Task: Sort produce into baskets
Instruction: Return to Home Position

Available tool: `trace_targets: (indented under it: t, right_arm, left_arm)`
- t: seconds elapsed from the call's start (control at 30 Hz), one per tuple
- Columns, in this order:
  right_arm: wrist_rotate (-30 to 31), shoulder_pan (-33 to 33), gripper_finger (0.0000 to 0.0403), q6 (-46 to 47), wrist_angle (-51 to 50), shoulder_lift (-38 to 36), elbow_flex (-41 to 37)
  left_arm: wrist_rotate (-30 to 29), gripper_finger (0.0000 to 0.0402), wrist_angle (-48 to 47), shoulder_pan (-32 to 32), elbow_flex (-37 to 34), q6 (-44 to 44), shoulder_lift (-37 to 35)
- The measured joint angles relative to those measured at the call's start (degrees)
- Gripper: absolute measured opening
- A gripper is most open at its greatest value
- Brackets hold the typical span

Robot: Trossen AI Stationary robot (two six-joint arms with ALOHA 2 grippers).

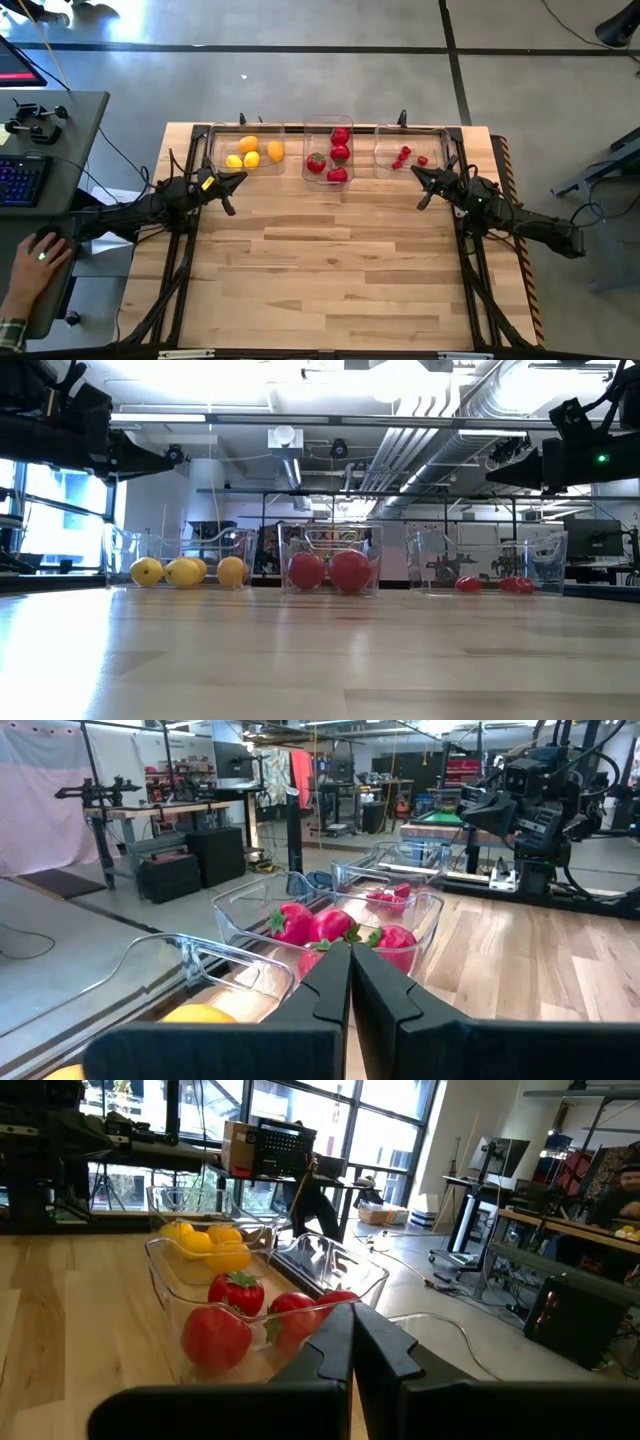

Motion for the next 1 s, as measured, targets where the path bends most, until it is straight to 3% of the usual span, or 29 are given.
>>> trace_targets:
  t: [1.0]
  right_arm:
    - [0.00, 0.00, 0.0000, 0.02, 0.00, 0.00, 0.02]
  left_arm:
    - [0.00, 0.0000, 0.00, 0.00, 0.00, 0.00, 0.00]
